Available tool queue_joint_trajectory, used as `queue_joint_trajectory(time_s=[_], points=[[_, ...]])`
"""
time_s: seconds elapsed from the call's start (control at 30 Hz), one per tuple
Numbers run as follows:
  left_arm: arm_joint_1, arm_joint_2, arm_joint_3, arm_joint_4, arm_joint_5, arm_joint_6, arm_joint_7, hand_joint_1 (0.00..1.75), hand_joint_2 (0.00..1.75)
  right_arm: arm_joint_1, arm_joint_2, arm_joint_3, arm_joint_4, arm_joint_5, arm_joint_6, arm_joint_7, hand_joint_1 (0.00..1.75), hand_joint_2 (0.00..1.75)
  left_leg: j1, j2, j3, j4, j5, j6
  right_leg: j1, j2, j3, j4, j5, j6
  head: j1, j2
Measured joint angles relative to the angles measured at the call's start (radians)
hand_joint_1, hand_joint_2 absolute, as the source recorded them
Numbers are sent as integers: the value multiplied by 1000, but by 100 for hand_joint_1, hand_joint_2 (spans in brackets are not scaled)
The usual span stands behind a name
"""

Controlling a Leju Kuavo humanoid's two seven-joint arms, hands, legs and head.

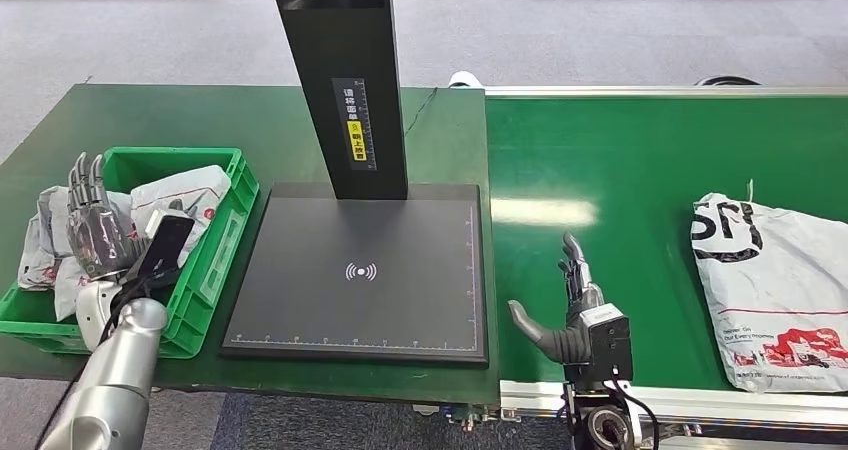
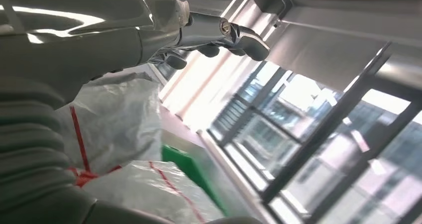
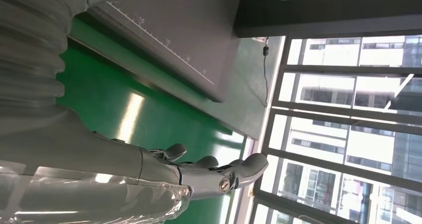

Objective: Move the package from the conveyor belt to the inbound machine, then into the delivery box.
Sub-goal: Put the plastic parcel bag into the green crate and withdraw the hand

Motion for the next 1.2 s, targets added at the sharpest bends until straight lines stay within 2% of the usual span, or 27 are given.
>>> queue_joint_trajectory(time_s=[0.1,0.17,0.27,0.37,0.57,0.63,0.7,0.83,0.93,1.07,1.2], points=[[48,-47,13,-109,144,0,-138,0,0,2,0,1,0,-6,-8,-4,0,175,0,5,-3,0,0,0,0,4,-3,0,3,0,0,0],[80,-84,34,-203,181,0,-192,0,0,2,0,4,1,-8,-10,-7,0,175,0,9,-4,0,0,0,0,8,-5,0,4,0,0,0],[123,-124,50,-348,236,0,-214,0,0,1,0,12,5,-8,-13,-9,0,175,0,13,-5,1,-1,0,0,12,-8,0,4,0,0,0],[153,-143,52,-447,277,0,-217,0,0,-1,0,18,9,-8,-17,-11,0,175,1,14,-7,0,-2,0,0,13,-10,0,4,0,0,0],[182,-161,51,-541,298,0,-217,0,0,-3,0,24,14,-8,-19,-11,0,175,1,15,-8,0,-2,0,1,13,-11,0,4,0,0,0],[195,-160,33,-562,363,-2,-217,0,87,-6,0,25,17,-12,-20,-13,0,175,1,15,-8,0,-2,0,1,13,-11,0,4,0,0,0],[215,-146,-24,-574,481,-33,-217,0,175,-10,-1,25,18,-19,-21,-16,0,175,1,15,-8,0,-2,0,0,13,-11,0,4,0,0,0],[260,-115,-181,-580,662,-288,-189,0,175,-25,-6,25,19,-27,-13,-19,0,175,0,14,-8,1,-2,0,0,13,-11,0,4,0,0,0],[267,-112,-203,-582,686,-348,-178,0,175,-29,-7,26,19,-28,-9,-19,0,175,0,15,-8,1,-2,0,0,13,-11,0,4,0,0,0],[362,-100,-455,-550,733,-798,-78,0,175,-57,-9,63,26,-9,39,-20,0,175,0,16,-9,1,-3,0,0,14,-12,0,4,0,0,0],[389,-115,-510,-486,689,-846,-72,0,175,-58,-8,85,26,9,55,-20,0,175,1,16,-9,1,-4,0,0,15,-13,0,4,0,0,0]])
